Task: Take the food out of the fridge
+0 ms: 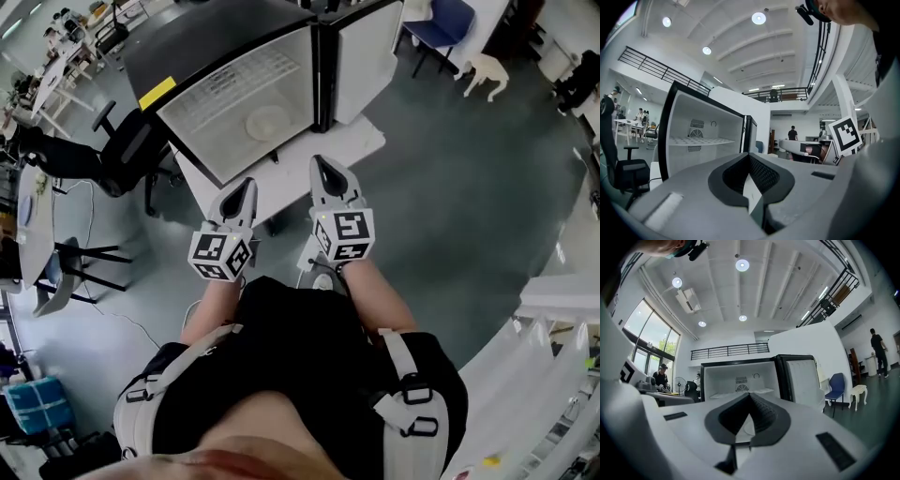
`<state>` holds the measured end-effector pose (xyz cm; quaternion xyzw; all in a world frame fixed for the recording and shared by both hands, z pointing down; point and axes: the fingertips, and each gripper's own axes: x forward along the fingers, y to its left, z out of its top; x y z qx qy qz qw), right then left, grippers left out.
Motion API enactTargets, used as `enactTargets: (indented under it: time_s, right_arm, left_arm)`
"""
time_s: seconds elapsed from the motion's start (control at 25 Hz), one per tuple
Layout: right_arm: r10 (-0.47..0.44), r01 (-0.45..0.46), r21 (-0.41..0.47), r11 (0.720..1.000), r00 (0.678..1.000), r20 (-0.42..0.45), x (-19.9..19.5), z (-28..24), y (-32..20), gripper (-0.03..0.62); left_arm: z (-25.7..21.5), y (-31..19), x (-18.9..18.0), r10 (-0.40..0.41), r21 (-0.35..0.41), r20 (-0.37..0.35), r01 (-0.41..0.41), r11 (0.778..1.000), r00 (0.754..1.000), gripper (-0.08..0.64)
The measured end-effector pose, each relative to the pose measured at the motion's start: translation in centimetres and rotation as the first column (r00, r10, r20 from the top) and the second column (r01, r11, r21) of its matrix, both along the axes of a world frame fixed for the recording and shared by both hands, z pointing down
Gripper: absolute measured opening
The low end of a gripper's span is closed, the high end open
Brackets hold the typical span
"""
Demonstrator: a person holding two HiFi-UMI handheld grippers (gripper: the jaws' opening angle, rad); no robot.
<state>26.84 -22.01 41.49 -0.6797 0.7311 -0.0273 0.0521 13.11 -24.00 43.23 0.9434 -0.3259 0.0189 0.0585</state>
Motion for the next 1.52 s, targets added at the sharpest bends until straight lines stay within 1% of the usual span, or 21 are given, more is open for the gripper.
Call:
enactTargets:
  time_s: [0.24, 0.4, 0.48, 0.56, 0.64, 0.68, 0.76, 0.88, 0.96, 1.08, 1.2, 1.32, 1.4, 1.52]
  right_arm:
    - [-0.066, 0.065, -0.009, 0.998, 0.998, -0.024, 0.1, 1.0, -3.0, 0.009]
    - [-0.106, 0.104, -0.038, 0.994, 0.992, -0.067, -0.4, 2.2, -5.2, 0.009]
    - [-0.118, 0.111, -0.060, 0.992, 0.985, -0.124, -0.4, 3.0, -6.3, 0.009]
    - [-0.131, 0.113, -0.099, 0.989, 0.971, -0.201, -0.5, 4.1, -7.4, 0.009]
    - [-0.170, 0.137, -0.130, 0.982, 0.941, -0.294, -1.1, 5.1, -8.6, 0.012]
    - [-0.200, 0.157, -0.147, 0.977, 0.916, -0.348, -1.5, 5.7, -9.2, 0.023]
    - [-0.271, 0.202, -0.196, 0.960, 0.849, -0.454, -2.4, 7.5, -10.3, 0.085]
    - [-0.363, 0.236, -0.285, 0.929, 0.731, -0.577, -3.3, 10.4, -11.8, 0.101]
    - [-0.410, 0.238, -0.339, 0.910, 0.636, -0.654, -3.6, 12.5, -12.9, 0.101]
    - [-0.464, 0.230, -0.403, 0.886, 0.481, -0.744, -3.7, 15.6, -14.6, 0.107]
    - [-0.505, 0.218, -0.456, 0.863, 0.329, -0.798, -3.8, 18.7, -16.3, 0.112]
    - [-0.525, 0.195, -0.492, 0.849, 0.195, -0.829, -4.1, 21.9, -17.6, 0.117]
    - [-0.525, 0.177, -0.503, 0.846, 0.117, -0.843, -4.2, 23.7, -18.5, 0.124]
    - [-0.523, 0.151, -0.515, 0.844, 0.012, -0.852, -4.3, 26.0, -19.8, 0.137]
  left_arm:
    - [1.1, -2.9, 0.6, -0.041, -0.023, 0.012, 0.041, 0.999, 0.999, 0.003]
    - [0.9, -4.5, 0.8, -0.044, -0.018, 0.010, 0.044, 0.999, 0.999, 0.003]
    - [0.8, -5.0, 0.8, -0.043, -0.013, 0.014, 0.043, 0.999, 0.999, 0.003]
    - [0.9, -5.4, 0.5, -0.049, -0.019, 0.015, 0.049, 0.999, 0.999, 0.003]
    - [1.0, -5.9, -0.1, -0.062, -0.018, 0.016, 0.062, 0.998, 0.998, 0.003]
    - [1.0, -6.1, -0.4, -0.070, -0.017, 0.014, 0.070, 0.997, 0.997, 0.003]
    - [1.0, -6.2, -0.9, -0.083, -0.021, 0.013, 0.083, 0.996, 0.996, 0.003]
    - [1.2, -6.2, -1.7, -0.096, -0.026, 0.020, 0.096, 0.995, 0.995, 0.003]
    - [1.5, -6.1, -2.3, -0.104, -0.029, 0.030, 0.105, 0.994, 0.994, 0.003]
    - [1.5, -6.0, -3.2, -0.124, -0.031, 0.036, 0.125, 0.992, 0.992, 0.003]
    - [1.8, -5.9, -4.5, -0.149, -0.034, 0.044, 0.151, 0.988, 0.988, 0.003]
    - [2.4, -5.9, -6.0, -0.183, -0.045, 0.056, 0.185, 0.982, 0.982, 0.003]
    - [2.7, -5.8, -6.9, -0.204, -0.052, 0.062, 0.208, 0.977, 0.977, 0.003]
    - [3.2, -5.5, -8.2, -0.233, -0.065, 0.073, 0.238, 0.969, 0.970, 0.003]
